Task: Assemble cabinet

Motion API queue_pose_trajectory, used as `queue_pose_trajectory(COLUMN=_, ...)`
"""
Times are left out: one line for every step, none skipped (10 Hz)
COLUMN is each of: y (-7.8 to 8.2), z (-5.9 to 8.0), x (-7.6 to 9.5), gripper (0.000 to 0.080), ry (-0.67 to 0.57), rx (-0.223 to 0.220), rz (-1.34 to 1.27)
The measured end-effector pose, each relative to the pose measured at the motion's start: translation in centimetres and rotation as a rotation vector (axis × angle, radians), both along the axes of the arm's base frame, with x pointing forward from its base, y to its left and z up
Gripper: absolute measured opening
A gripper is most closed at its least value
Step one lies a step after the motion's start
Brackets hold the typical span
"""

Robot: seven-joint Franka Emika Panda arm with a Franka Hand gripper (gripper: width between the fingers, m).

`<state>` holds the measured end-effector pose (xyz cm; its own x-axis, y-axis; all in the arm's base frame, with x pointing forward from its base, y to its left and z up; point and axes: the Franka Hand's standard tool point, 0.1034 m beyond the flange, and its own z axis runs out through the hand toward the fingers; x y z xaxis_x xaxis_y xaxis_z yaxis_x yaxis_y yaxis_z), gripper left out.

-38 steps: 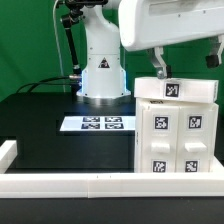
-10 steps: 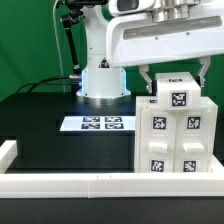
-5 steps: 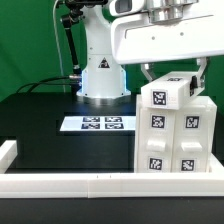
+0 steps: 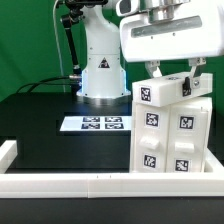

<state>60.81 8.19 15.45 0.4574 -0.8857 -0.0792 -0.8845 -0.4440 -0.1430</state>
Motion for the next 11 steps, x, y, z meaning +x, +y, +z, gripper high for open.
queue_pose_trajectory(y=-0.15, z=0.05, x=0.04, gripper=0.0557, ry=0.009, rx=0.006, rz=-0.077)
queue_pose_trajectory(y=-0.26, z=0.03, x=0.06, gripper=0.0557, ry=0.017, rx=0.011, rz=-0.131)
queue_pose_trajectory(y=-0.26, z=0.01, x=0.05, gripper=0.0557, ry=0.022, rx=0.018, rz=-0.168)
queue_pose_trajectory(y=-0.13, z=0.00, x=0.04, gripper=0.0557, ry=0.035, rx=0.033, rz=-0.253)
queue_pose_trajectory(y=0.01, z=-0.07, x=-0.05, gripper=0.0557, ry=0.049, rx=0.045, rz=-0.340)
queue_pose_trajectory(y=0.15, z=-0.25, x=-0.27, gripper=0.0557, ry=0.070, rx=0.060, rz=-0.443)
queue_pose_trajectory(y=0.49, z=-0.37, x=-0.54, gripper=0.0557, ry=0.098, rx=0.068, rz=-0.559)
queue_pose_trajectory(y=0.63, z=-0.32, x=-0.50, gripper=0.0558, ry=0.107, rx=0.074, rz=-0.624)
queue_pose_trajectory(y=0.58, z=-0.30, x=-0.46, gripper=0.0558, ry=0.112, rx=0.086, rz=-0.650)
queue_pose_trajectory(y=0.44, z=-0.25, x=-0.35, gripper=0.0558, ry=0.118, rx=0.099, rz=-0.696)
queue_pose_trajectory(y=0.45, z=-0.26, x=-0.33, gripper=0.0558, ry=0.123, rx=0.105, rz=-0.724)
